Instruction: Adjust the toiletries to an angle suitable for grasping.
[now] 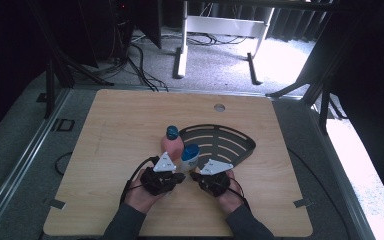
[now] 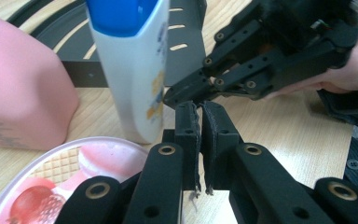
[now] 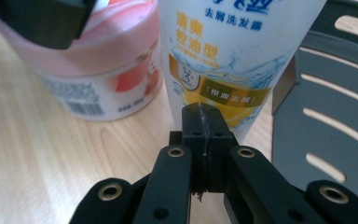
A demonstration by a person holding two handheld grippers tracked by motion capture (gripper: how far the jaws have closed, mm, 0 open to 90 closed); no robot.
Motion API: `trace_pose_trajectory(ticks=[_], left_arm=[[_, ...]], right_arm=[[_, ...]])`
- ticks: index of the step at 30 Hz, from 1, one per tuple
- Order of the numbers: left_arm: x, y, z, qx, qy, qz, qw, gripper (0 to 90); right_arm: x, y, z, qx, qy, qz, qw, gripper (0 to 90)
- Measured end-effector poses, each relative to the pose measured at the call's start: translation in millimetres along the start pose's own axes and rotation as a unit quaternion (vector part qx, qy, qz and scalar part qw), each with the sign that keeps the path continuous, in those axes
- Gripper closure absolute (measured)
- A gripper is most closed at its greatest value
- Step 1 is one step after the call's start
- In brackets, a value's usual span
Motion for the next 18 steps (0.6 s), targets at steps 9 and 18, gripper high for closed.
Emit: trace_pose_trajectory(ticks=[9, 18], left_arm=[[13.1, -12.7, 2.0, -0.012, -0.015, -0.016, 0.9997, 85.4], [36.2, -31.0, 7.9, -0.025, -0.038, -0.054, 0.9975, 85.4]], right_arm=[[-14.3, 13.1, -12.1, 0.006, -0.013, 0.015, 0.9998, 89.9], [-30.3, 18.3, -12.4, 0.01, -0.004, 0.024, 0.9997, 89.9]])
Point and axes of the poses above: each handheld gripper's, and its own axes: y roughly forward along the jaws, z roughly out of its underside, x roughly to its left, the point moved 5 cm from there along y, roughly forward along the jaws, and after that the axes turned 9 degrees about -y, right-handed, at the moved point
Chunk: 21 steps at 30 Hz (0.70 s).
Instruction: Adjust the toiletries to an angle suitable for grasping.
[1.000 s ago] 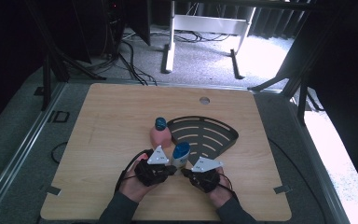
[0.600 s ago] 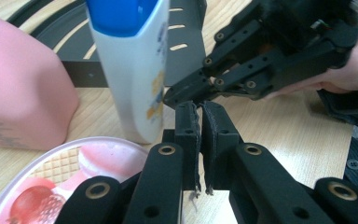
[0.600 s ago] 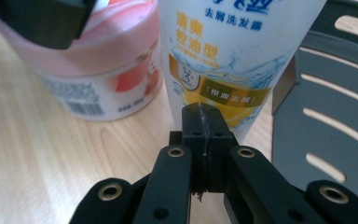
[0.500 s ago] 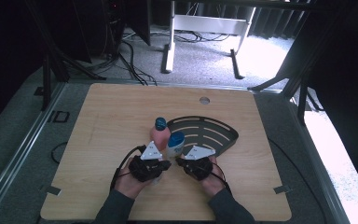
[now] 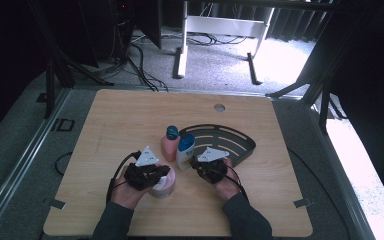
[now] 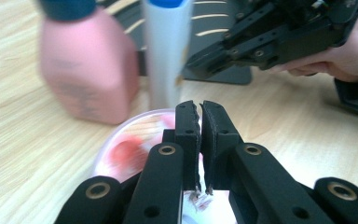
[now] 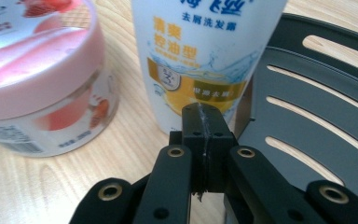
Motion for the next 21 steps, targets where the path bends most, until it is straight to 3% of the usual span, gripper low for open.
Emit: trace_pose_trajectory(ticks=[10, 21], left_arm=[[28.7, -13.6, 8.7, -0.003, -0.024, -0.04, 0.9989, 87.4], [45.9, -6.2, 19.1, 0.007, -0.046, -0.057, 0.9973, 87.4]], right_arm=[[-2.9, 9.2, -2.5, -0.001, 0.009, 0.001, 1.0, 89.9], [0.1, 7.6, -5.9, -0.001, 0.003, -0.006, 1.0, 89.9]])
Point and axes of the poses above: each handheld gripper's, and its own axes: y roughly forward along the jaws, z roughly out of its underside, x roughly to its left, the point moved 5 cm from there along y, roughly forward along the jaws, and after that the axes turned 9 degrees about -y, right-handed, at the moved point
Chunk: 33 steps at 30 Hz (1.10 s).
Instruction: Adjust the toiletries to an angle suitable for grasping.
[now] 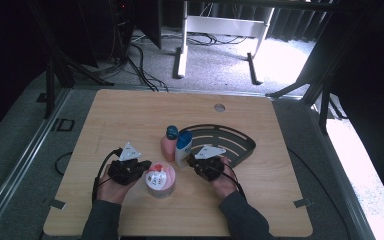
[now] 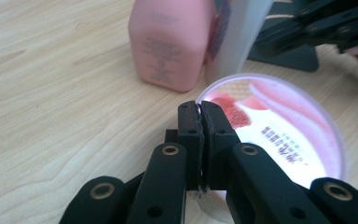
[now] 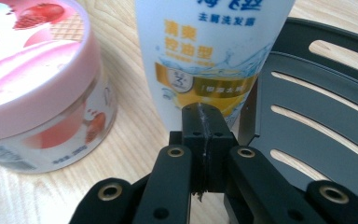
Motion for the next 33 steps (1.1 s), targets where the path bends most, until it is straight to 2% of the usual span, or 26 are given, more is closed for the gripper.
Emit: trace_pose_trajectory(ticks=[7, 12, 15, 17, 22, 23, 25, 28, 31, 32, 33], left_arm=[[3.7, 2.5, 1.9, 0.0, -0.004, 0.004, 1.0, 87.8], [7.2, 4.5, 4.4, 0.007, -0.004, -0.007, 0.9999, 87.9], [8.3, 7.0, 6.9, 0.014, -0.004, -0.008, 0.9999, 88.2], [8.9, 8.2, 8.0, 0.018, -0.005, -0.008, 0.9998, 88.2], [9.0, 8.9, 10.4, 0.017, -0.004, -0.009, 0.9998, 88.8], [8.8, 9.0, 10.7, 0.018, -0.004, -0.008, 0.9998, 88.8], [7.0, 10.2, 11.2, 0.018, -0.005, -0.004, 0.9998, 89.0], [2.5, 12.3, 12.1, 0.02, 0.0, 0.001, 0.9998, 89.1], [-3.8, 14.2, 13.3, 0.023, 0.004, 0.01, 0.9997, 89.1], [-5.9, 15.0, 13.7, 0.022, 0.006, 0.013, 0.9997, 89.0], [-8.0, 15.4, 14.3, 0.025, 0.009, 0.016, 0.9995, 89.0]], right_arm=[[7.2, -22.4, 7.6, -0.003, -0.01, 0.003, 0.9999, 89.7], [7.9, -35.4, 15.6, -0.003, -0.011, 0.009, 0.9999, 89.7], [6.8, -49.8, 21.8, -0.006, -0.01, 0.017, 0.9998, 89.6], [6.5, -53.5, 23.2, -0.007, -0.009, 0.019, 0.9998, 89.6], [5.0, -74.8, 33.5, -0.008, -0.008, 0.029, 0.9995, 89.0], [5.0, -74.8, 33.5, -0.008, -0.008, 0.029, 0.9995, 89.0], [3.6, -86.2, 40.4, -0.008, -0.004, 0.037, 0.9993, 88.2], [1.5, -93.6, 46.2, -0.008, 0.001, 0.045, 0.9989, 87.7], [-1.7, -103.3, 57.9, -0.008, 0.016, 0.055, 0.9983, 87.7], [-2.4, -109.4, 67.2, -0.005, 0.024, 0.061, 0.9979, 87.8], [-2.4, -109.4, 67.2, -0.005, 0.024, 0.061, 0.9979, 87.8]])
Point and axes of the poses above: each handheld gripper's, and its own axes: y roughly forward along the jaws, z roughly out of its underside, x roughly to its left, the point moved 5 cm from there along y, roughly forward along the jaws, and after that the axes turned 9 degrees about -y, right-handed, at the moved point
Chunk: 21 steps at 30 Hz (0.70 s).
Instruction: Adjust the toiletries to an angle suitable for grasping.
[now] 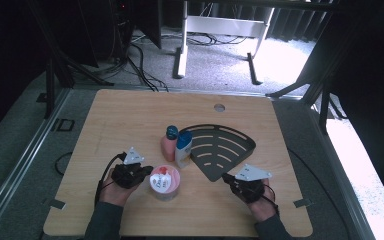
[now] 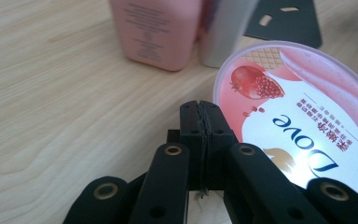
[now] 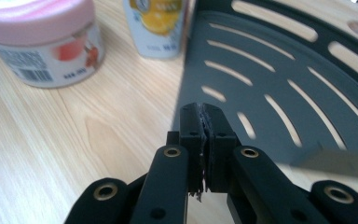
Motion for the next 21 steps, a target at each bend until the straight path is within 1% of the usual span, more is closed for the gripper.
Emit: trace_pose_trajectory(ticks=[2, 3, 4, 6, 7, 8, 12, 15, 17, 19, 20, 21], left_arm=[[-4.1, 0.8, 1.2, -0.002, 0.004, 0.009, 1.0, 88.9], [-5.4, 0.7, 2.4, 0.001, 0.008, 0.01, 0.9999, 88.6], [-6.4, 0.7, 4.2, 0.006, 0.011, 0.011, 0.9999, 88.6], [-7.4, -0.2, 9.3, 0.011, 0.012, 0.013, 0.9998, 88.1], [-7.4, -1.4, 12.5, 0.014, 0.014, 0.015, 0.9997, 88.1], [-7.8, -2.4, 15.7, 0.012, 0.011, 0.018, 0.9997, 87.8], [-9.2, -7.1, 27.0, 0.014, 0.012, 0.031, 0.9993, 86.4], [-10.8, -6.0, 26.3, 0.013, 0.014, 0.027, 0.9995, 87.4], [-12.4, -4.0, 24.8, 0.013, 0.015, 0.028, 0.9994, 88.2], [-16.7, -1.5, 23.7, 0.014, 0.018, 0.028, 0.9993, 88.4], [-19.5, -0.5, 23.6, 0.017, 0.024, 0.031, 0.9991, 88.3], [-22.8, 0.8, 23.5, 0.017, 0.026, 0.036, 0.9989, 88.1]], right_arm=[[-1.6, -6.0, 10.2, 0.005, 0.01, 0.005, 0.9999, 87.7], [-3.2, -11.6, 19.5, 0.01, 0.019, 0.011, 0.9997, 87.7], [-3.2, -11.6, 19.5, 0.01, 0.019, 0.011, 0.9997, 87.7], [-6.1, -19.3, 29.8, 0.014, 0.028, 0.017, 0.9994, 87.7], [-6.1, -19.3, 29.8, 0.014, 0.028, 0.017, 0.9994, 87.7], [-7.7, -23.1, 34.9, 0.016, 0.034, 0.022, 0.9991, 87.7], [-10.8, -26.5, 40.2, 0.017, 0.041, 0.027, 0.9986, 87.7], [-12.6, -26.0, 40.8, 0.016, 0.043, 0.028, 0.9986, 87.7], [-13.1, -25.1, 41.2, 0.017, 0.043, 0.028, 0.9985, 87.7], [-12.8, -24.9, 41.4, 0.017, 0.043, 0.028, 0.9985, 87.7], [-12.3, -24.9, 41.7, 0.018, 0.042, 0.028, 0.9986, 87.7], [-11.8, -25.0, 41.9, 0.018, 0.041, 0.027, 0.9986, 87.7]])
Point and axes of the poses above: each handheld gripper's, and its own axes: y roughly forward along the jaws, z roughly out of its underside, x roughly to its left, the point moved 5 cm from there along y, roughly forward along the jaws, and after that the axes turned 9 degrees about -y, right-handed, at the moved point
